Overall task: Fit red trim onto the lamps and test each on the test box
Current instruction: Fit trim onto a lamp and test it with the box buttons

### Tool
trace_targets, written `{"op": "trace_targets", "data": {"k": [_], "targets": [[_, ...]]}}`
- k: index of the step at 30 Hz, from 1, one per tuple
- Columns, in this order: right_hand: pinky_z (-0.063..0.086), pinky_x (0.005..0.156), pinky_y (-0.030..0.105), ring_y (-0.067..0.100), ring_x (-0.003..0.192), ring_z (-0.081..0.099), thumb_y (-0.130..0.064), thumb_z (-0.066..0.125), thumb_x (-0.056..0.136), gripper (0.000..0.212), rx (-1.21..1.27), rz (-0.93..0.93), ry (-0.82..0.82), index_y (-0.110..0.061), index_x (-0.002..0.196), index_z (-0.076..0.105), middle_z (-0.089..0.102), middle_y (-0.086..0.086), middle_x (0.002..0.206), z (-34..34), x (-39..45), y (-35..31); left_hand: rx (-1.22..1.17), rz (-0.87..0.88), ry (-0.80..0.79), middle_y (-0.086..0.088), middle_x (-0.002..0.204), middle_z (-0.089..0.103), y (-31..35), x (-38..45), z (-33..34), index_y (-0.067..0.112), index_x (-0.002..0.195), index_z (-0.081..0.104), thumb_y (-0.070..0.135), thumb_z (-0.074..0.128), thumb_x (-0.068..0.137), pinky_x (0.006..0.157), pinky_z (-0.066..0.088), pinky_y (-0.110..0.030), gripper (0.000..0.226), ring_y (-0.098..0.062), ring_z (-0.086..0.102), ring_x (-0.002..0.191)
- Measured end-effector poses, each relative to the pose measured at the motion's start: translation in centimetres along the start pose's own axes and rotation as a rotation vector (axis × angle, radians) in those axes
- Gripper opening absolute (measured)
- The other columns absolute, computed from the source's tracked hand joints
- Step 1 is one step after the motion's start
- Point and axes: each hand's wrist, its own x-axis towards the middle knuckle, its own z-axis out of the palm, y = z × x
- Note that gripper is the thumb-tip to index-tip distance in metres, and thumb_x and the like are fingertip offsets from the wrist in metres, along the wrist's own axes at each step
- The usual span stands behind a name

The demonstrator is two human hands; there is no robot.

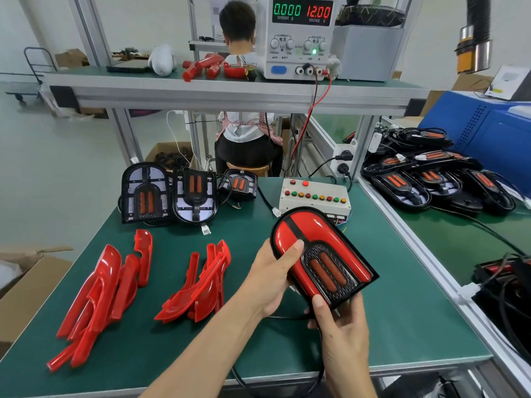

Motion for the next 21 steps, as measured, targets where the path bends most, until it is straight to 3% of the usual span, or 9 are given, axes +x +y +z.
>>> {"op": "trace_targets", "data": {"k": [9, 13, 15, 16, 18, 20, 21], "targets": [[0.055, 0.056, 0.026, 0.016, 0.069, 0.067, -0.049, 0.080, 0.074, 0.068, -0.062, -0.031, -0.015, -0.038, 0.137, 0.056, 0.074, 0.005, 0.099, 0.1, -0.1, -0.8, -0.038, -0.008, -0.028, -0.012, 0.125, 0.072, -0.1, 0.2, -0.5, 0.014, 0.129, 0.064, 0.031, 0.068, 0.090, 0.096, 0.057, -0.044, 0.042, -0.028, 0.068, 0.118], [0.060, 0.069, 0.035, 0.023, 0.097, 0.073, -0.060, 0.084, 0.071, 0.083, -0.011, 0.049, -0.121, -0.041, 0.144, 0.048, 0.072, 0.004, 0.121, -0.4, 0.3, -1.5, -0.118, 0.010, 0.002, -0.013, 0.126, 0.072, 0.6, 0.3, -0.8, 0.010, 0.130, 0.063, 0.027, 0.067, 0.091, 0.103, 0.053, -0.048, 0.043, -0.029, 0.067, 0.121], [0.059, 0.077, 0.042, 0.026, 0.103, 0.071, -0.063, 0.086, 0.068, 0.086, 0.039, 0.097, -0.147, -0.045, 0.144, 0.048, 0.071, 0.004, 0.121, -0.8, 0.5, -1.7, -0.187, 0.017, 0.045, -0.016, 0.126, 0.071, 1.7, 0.5, -1.1, 0.006, 0.131, 0.063, 0.026, 0.067, 0.089, 0.106, 0.050, -0.052, 0.046, -0.033, 0.066, 0.121], [0.059, 0.077, 0.041, 0.024, 0.097, 0.071, -0.055, 0.086, 0.071, 0.080, 0.065, 0.116, -0.132, -0.047, 0.143, 0.051, 0.071, 0.004, 0.119, -1.1, 0.7, -1.6, -0.232, 0.008, 0.071, -0.018, 0.126, 0.070, 2.3, 0.6, -1.1, 0.004, 0.131, 0.063, 0.027, 0.067, 0.088, 0.107, 0.050, -0.053, 0.049, -0.035, 0.065, 0.121], [0.058, 0.071, 0.032, 0.021, 0.082, 0.067, -0.020, 0.080, 0.086, 0.060, 0.105, 0.129, -0.085, -0.043, 0.137, 0.059, 0.072, 0.007, 0.117, -2.0, 1.3, -1.2, -0.343, -0.032, 0.135, -0.018, 0.125, 0.071, 3.5, 0.9, -1.4, 0.004, 0.128, 0.066, 0.031, 0.065, 0.088, 0.101, 0.053, -0.052, 0.048, -0.034, 0.068, 0.118], [0.057, 0.066, 0.026, 0.018, 0.078, 0.065, 0.013, 0.062, 0.091, 0.059, 0.053, 0.163, -0.049, -0.032, 0.129, 0.065, 0.073, 0.009, 0.116, -3.0, 2.0, -0.9, -0.463, -0.046, 0.198, -0.015, 0.120, 0.074, 4.7, 1.2, -1.9, 0.007, 0.123, 0.068, 0.030, 0.061, 0.094, 0.098, 0.054, -0.050, 0.038, -0.031, 0.071, 0.112], [0.057, 0.065, 0.023, 0.017, 0.076, 0.064, 0.020, 0.056, 0.091, 0.059, -0.002, 0.169, -0.033, -0.028, 0.125, 0.066, 0.074, 0.009, 0.115, -3.5, 2.3, -0.8, -0.505, -0.034, 0.226, -0.014, 0.120, 0.074, 5.3, 1.3, -2.3, 0.008, 0.124, 0.067, 0.029, 0.058, 0.098, 0.099, 0.053, -0.050, 0.035, -0.030, 0.071, 0.113]]}}
